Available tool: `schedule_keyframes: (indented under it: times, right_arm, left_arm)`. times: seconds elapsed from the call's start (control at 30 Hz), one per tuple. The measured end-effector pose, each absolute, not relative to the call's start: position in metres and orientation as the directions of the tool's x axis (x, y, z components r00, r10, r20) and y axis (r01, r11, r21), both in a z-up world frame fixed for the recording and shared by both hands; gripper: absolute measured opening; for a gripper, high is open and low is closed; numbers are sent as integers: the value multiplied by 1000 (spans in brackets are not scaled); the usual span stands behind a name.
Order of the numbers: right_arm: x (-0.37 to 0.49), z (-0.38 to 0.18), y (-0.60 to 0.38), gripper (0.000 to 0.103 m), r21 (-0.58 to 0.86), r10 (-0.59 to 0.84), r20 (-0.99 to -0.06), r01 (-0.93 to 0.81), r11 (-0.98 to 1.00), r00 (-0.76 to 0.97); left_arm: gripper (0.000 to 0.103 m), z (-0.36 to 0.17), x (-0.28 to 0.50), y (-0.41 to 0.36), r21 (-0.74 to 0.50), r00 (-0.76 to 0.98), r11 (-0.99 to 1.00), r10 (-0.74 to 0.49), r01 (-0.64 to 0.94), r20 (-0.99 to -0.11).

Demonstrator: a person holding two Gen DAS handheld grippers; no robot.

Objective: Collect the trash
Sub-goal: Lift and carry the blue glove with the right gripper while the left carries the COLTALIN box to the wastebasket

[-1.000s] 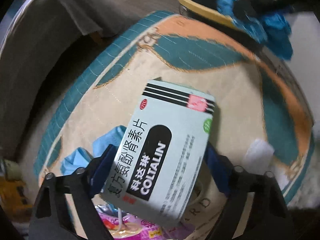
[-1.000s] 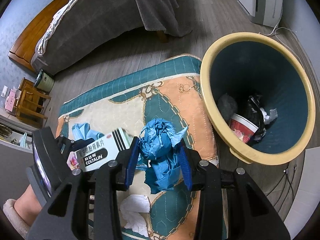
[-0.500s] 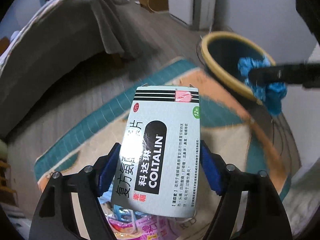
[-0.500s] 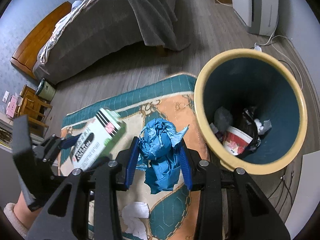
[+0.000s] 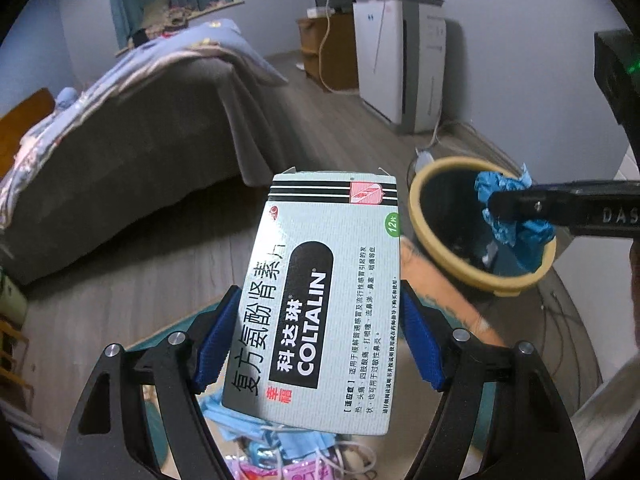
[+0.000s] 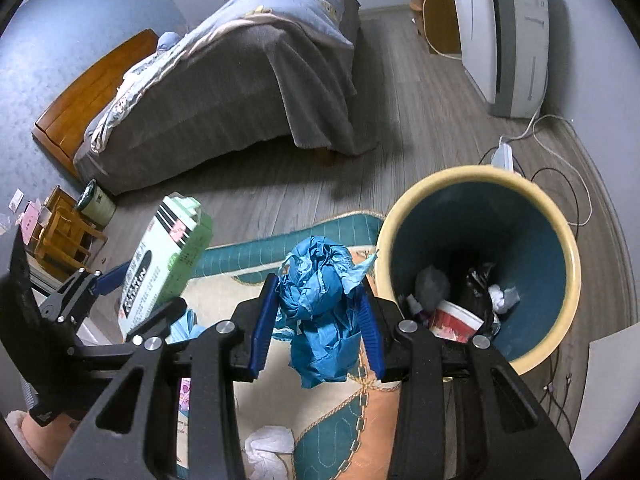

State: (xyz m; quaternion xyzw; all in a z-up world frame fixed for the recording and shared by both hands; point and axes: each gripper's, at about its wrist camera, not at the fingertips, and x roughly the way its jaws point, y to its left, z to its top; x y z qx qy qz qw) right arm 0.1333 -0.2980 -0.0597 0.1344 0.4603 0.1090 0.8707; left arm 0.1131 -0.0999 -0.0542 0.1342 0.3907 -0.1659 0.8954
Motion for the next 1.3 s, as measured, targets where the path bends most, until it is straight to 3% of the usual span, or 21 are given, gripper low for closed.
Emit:
schedule_keyframes:
  times: [0.33, 0.83, 1.3]
  right_arm:
    - [132, -40, -317, 38, 317, 283, -738, -56, 947, 613]
    - [137, -27, -401, 38, 311, 173, -711, 84, 947, 681]
    - [148, -52, -437, 38, 149, 6, -765, 167, 975, 644]
  left_arm:
    - [76, -39, 113, -117, 100, 679, 904, -235, 415, -695]
    - [77, -49, 110, -143, 88, 654, 882, -273, 463, -706]
    - [77, -55, 114, -196, 85, 624, 851, -309, 519, -718]
